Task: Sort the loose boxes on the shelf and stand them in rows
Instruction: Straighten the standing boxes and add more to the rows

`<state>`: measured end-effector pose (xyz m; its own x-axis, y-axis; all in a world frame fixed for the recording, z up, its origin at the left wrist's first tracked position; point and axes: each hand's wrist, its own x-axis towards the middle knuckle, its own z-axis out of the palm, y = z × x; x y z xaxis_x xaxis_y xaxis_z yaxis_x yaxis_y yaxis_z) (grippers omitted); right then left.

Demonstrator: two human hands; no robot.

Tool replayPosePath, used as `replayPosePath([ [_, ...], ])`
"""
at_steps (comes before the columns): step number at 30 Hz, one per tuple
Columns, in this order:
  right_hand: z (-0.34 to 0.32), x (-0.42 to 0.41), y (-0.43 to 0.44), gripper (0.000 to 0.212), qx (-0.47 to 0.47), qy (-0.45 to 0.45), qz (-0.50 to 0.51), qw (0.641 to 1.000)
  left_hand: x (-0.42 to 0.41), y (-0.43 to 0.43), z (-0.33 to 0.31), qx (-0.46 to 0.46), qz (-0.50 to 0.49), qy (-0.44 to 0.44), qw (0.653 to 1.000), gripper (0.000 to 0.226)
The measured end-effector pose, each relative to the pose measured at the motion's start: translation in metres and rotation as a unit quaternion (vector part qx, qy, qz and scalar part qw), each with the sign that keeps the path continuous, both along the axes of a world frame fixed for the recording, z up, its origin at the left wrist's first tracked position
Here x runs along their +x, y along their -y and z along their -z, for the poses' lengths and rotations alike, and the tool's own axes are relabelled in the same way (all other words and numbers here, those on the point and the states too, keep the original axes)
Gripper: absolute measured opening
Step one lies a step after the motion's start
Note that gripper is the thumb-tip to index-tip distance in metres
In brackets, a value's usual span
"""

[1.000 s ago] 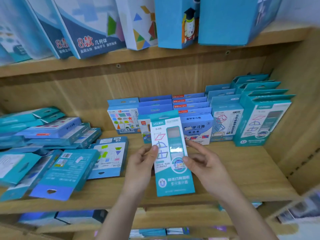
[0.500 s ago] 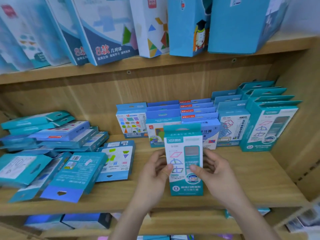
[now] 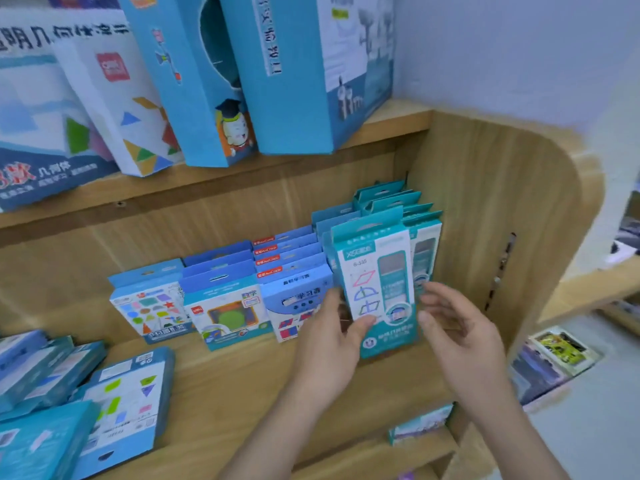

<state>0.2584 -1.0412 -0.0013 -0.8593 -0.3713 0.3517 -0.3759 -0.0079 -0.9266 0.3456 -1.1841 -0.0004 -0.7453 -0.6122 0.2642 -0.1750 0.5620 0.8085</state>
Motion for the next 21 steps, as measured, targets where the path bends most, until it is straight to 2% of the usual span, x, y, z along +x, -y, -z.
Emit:
replayPosePath([
  [5,0.02,-0.019,-0.015,0.055,0.077,-0.007,0.024,0.997,-0.064,-0.02,0.01,-0.072,0.02,0.027,0.997,0.03],
  [10,0.027,-0.025,-0.014,0.069,0.15,-0.009,-0.005,0.989,-0.085,-0.021,0.034,-0.068,-0.017,0.018,0.997,0.04],
  [15,0.025,-0.028,-0.005,0.079,0.167,-0.008,-0.026,0.986,-0.089,-0.013,0.032,-0.084,-0.042,0.029,0.995,0.045],
  [18,0.021,-0.029,0.001,0.08,0.154,-0.061,-0.021,0.986,-0.094,-0.014,0.026,-0.075,-0.039,0.011,0.996,0.042],
  [21,0.017,-0.031,0.008,0.076,0.157,-0.169,0.012,0.973,-0.101,-0.015,0.022,-0.091,-0.037,0.009,0.995,0.036],
])
